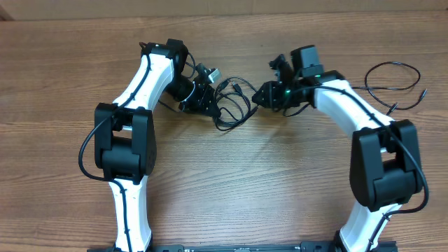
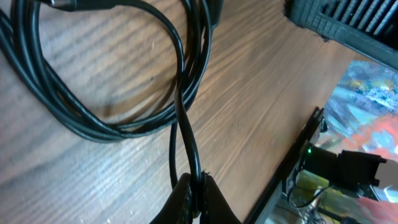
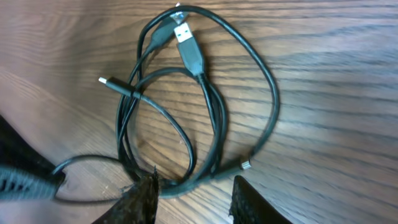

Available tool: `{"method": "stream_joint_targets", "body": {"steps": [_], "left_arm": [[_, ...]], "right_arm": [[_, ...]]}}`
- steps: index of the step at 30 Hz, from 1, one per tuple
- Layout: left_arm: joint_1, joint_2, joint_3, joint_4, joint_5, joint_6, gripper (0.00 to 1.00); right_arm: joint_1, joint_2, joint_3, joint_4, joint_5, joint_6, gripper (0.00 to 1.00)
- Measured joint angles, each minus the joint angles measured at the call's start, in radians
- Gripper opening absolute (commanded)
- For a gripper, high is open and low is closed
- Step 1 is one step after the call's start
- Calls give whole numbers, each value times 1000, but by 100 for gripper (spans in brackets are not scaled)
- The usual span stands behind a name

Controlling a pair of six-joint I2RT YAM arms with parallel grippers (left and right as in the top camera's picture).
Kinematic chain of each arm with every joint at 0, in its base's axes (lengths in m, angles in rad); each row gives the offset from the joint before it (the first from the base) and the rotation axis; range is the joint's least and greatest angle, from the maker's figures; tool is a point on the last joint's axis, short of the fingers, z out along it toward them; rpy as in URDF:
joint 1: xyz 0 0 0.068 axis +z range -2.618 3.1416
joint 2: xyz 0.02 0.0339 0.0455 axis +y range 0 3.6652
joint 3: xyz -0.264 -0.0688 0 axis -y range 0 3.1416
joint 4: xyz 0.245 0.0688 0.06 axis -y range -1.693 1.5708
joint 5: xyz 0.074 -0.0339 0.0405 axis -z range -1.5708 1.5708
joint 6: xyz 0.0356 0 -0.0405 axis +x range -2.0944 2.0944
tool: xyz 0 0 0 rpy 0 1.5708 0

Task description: Untangle cables

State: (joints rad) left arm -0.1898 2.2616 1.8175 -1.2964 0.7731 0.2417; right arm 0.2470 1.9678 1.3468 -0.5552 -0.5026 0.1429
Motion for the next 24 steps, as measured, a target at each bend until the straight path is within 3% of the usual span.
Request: {"method": "stream_joint_targets", "body": {"steps": [9, 24], "left_arm": [[0, 0, 53, -172, -9, -1, 4], [5, 0, 326, -356, -102, 3, 4]], "right_arm": [[142, 0, 0, 39, 179, 34, 24], [158, 89, 0, 72, 223, 145, 5]]}}
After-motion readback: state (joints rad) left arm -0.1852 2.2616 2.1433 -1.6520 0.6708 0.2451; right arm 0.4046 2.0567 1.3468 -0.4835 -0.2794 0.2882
